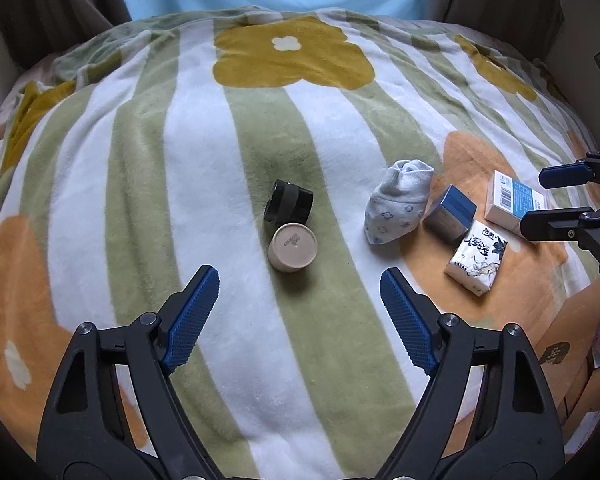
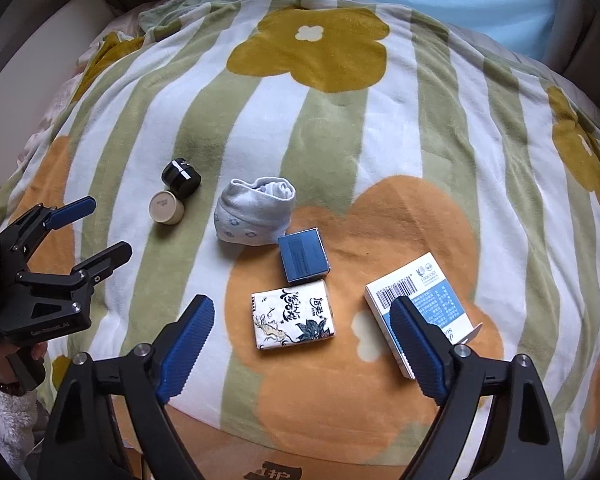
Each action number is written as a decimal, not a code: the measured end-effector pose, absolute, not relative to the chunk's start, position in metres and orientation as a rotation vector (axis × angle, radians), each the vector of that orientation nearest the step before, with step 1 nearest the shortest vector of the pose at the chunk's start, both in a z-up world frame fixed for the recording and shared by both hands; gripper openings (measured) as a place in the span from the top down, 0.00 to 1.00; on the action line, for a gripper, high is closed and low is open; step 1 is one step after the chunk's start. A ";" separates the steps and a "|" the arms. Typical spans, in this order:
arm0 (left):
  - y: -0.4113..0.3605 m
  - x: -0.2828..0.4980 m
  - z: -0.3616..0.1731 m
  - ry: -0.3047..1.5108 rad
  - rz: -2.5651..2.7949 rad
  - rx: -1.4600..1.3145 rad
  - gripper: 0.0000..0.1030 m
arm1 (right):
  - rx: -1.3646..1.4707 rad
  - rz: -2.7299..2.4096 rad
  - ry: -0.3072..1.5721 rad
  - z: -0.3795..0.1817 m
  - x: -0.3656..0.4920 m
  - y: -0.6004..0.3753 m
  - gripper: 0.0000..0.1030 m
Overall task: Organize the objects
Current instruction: 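Lift both tools out of the box and move toward the jar, then grasp the beige jar lid with the left tool while the right tool grasps the blue box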
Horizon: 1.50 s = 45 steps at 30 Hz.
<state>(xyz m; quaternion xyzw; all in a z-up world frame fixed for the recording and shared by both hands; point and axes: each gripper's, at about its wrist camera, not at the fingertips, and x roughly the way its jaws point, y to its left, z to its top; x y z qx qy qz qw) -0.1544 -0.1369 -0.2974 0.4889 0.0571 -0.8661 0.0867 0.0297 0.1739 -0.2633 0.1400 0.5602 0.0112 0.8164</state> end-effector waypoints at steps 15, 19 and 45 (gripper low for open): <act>-0.144 -0.188 -0.341 0.050 -2.598 1.521 0.42 | 0.300 0.051 1.257 -0.304 0.068 0.176 0.26; -0.143 -0.194 -0.349 0.043 -2.604 1.529 0.45 | 0.301 0.058 1.272 -0.313 0.074 0.176 0.28; -0.150 -0.197 -0.359 0.065 -2.598 1.530 0.70 | 0.264 0.062 1.297 -0.336 0.081 0.174 0.65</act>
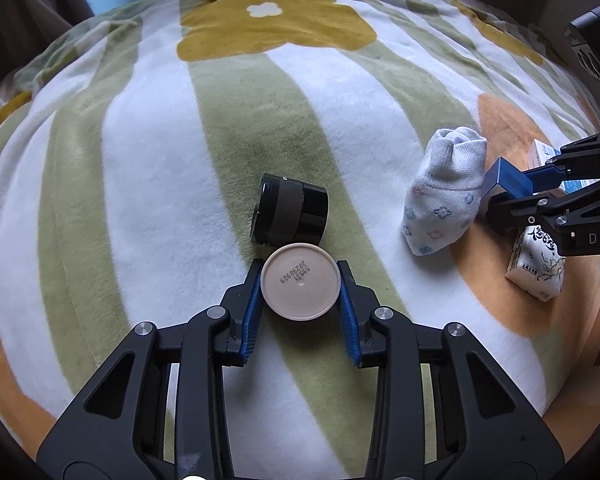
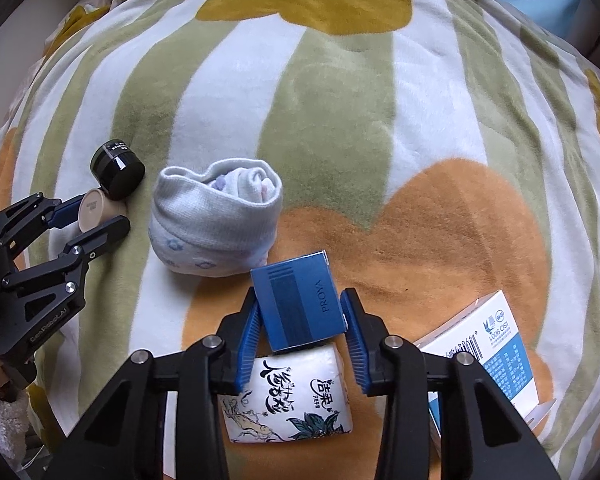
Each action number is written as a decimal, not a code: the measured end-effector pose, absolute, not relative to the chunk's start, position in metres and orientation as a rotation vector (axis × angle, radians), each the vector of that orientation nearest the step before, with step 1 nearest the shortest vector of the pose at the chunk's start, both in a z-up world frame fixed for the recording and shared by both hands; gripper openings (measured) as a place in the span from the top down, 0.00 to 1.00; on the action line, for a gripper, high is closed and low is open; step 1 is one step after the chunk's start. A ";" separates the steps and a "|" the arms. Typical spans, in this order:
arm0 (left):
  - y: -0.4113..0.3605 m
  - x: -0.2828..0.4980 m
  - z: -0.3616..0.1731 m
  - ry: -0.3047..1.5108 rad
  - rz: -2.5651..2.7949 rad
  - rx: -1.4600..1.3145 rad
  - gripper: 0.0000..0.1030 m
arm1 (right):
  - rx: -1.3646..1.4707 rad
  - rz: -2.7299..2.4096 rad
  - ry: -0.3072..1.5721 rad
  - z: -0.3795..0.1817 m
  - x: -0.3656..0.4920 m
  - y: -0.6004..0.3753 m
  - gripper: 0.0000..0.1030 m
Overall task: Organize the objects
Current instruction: 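Grasp the beige jar lid with the left tool while the right tool grasps the blue box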
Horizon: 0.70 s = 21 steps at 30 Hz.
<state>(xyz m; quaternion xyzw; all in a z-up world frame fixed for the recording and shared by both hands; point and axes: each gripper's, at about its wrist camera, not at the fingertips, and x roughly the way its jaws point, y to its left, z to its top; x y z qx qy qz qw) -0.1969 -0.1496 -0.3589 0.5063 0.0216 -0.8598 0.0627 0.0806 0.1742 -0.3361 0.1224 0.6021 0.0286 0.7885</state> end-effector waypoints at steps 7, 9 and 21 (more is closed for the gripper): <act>-0.148 -0.191 -0.349 0.079 -2.594 1.515 0.70 | 0.246 0.053 1.269 -0.326 0.079 0.172 0.65; -0.147 -0.188 -0.344 0.090 -2.594 1.504 0.70 | 0.244 0.051 1.257 -0.321 0.078 0.171 0.65; -0.125 -0.162 -0.288 0.098 -2.604 1.433 0.70 | 0.255 0.052 1.185 -0.273 0.061 0.174 0.65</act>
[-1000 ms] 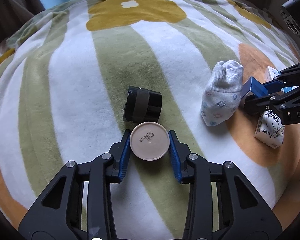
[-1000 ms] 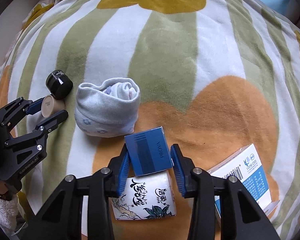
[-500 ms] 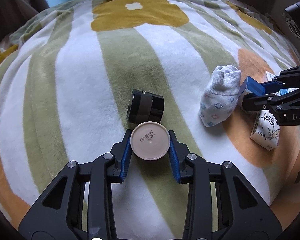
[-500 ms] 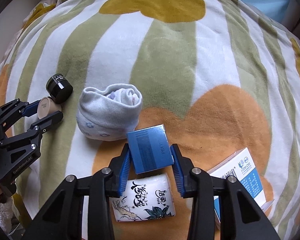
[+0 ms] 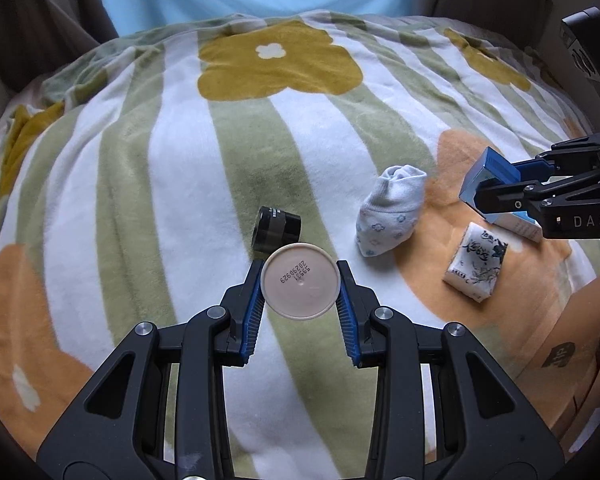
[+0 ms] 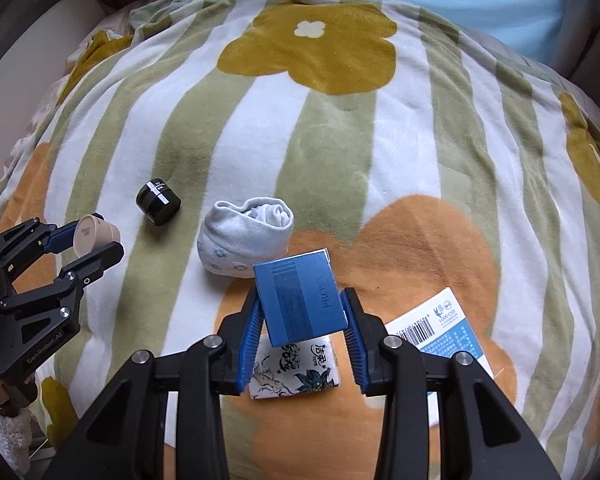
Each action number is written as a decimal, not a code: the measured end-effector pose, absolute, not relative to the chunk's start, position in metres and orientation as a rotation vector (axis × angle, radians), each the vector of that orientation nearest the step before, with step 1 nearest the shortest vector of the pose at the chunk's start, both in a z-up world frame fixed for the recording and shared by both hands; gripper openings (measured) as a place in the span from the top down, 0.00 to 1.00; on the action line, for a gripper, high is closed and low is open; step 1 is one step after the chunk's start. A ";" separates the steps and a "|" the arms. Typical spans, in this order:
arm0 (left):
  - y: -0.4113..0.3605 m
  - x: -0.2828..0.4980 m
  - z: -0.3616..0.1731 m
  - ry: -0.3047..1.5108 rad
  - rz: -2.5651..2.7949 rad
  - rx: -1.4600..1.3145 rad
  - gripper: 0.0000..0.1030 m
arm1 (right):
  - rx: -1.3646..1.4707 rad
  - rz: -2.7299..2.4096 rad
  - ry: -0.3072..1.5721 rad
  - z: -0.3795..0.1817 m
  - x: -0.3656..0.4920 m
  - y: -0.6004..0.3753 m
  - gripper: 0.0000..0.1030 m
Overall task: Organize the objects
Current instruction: 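Grasp the beige jar lid with the left tool while the right tool grasps the blue box, then carry the lid and blue box into the cardboard box and release both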
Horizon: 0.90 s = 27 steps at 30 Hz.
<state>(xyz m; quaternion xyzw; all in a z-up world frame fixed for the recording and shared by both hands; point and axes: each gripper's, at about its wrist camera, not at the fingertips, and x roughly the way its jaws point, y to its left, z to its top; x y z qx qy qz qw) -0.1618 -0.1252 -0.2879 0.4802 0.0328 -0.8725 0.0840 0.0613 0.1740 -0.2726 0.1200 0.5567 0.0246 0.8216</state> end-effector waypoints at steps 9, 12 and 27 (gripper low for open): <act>-0.086 -0.127 -0.227 0.149 -2.619 1.331 0.70 | 0.302 0.072 1.127 -0.236 0.011 0.173 0.65; -0.069 -0.112 -0.210 0.153 -2.631 1.307 0.70 | 0.294 0.078 1.099 -0.218 -0.009 0.171 0.65; 0.034 -0.032 -0.172 0.158 -2.644 1.301 0.70 | 0.278 0.126 1.087 -0.169 -0.129 0.175 0.65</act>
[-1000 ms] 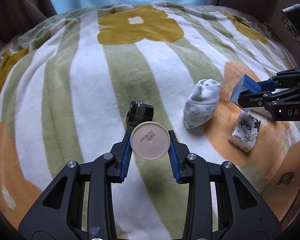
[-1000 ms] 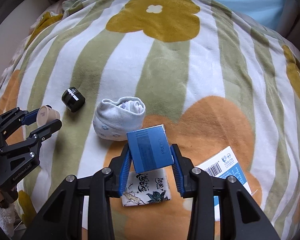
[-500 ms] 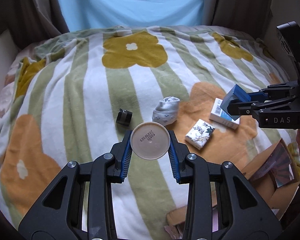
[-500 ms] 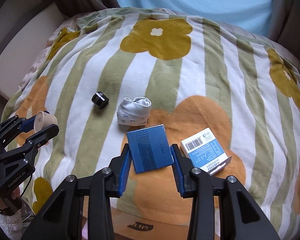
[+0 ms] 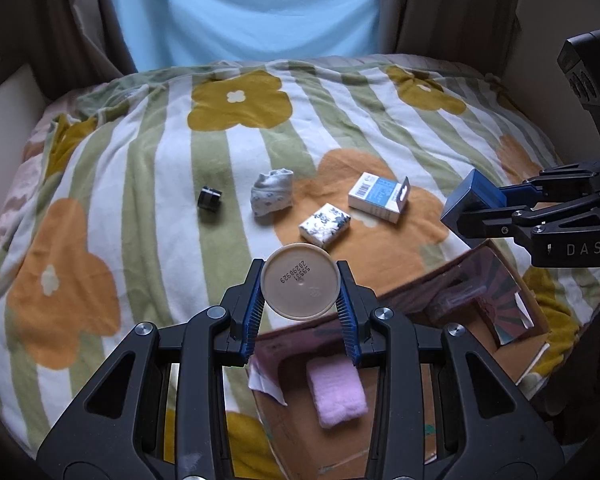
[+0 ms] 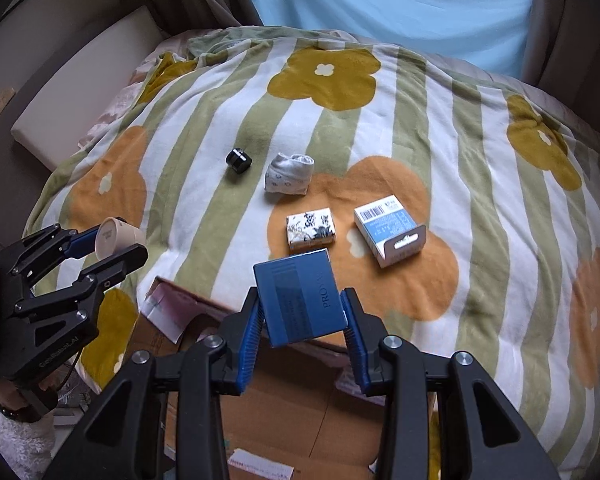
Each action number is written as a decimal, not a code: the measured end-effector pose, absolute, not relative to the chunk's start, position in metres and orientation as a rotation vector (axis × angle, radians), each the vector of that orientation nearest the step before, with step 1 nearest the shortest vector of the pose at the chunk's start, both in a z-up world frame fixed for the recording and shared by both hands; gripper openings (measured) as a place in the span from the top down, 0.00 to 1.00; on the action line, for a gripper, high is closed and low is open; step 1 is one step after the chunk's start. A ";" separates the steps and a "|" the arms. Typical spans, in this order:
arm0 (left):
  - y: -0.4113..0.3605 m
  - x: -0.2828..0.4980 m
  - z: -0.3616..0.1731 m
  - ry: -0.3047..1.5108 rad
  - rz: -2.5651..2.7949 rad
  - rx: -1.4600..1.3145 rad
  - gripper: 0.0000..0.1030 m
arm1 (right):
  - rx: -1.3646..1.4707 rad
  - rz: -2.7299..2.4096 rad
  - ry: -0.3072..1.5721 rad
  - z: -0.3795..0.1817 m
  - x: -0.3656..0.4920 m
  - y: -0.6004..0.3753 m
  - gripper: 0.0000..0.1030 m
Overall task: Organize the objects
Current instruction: 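Carry the lid and blue box into the cardboard box and release both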
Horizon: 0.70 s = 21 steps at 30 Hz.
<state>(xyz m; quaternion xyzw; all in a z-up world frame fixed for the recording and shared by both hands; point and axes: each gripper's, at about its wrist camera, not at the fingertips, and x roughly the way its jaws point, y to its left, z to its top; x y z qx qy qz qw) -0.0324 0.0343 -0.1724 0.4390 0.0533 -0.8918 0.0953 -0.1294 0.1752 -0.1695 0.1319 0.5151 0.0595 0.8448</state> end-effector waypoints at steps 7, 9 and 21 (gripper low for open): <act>0.075 -0.003 -0.205 0.231 -2.600 1.409 0.70 | 0.284 0.144 1.159 -0.195 -0.175 0.182 0.65; 0.082 0.003 -0.218 0.266 -2.582 1.435 0.70 | 0.277 0.145 1.179 -0.207 -0.185 0.184 0.65; 0.100 0.004 -0.277 0.318 -2.516 1.559 0.70 | 0.303 0.134 1.269 -0.263 -0.212 0.185 0.65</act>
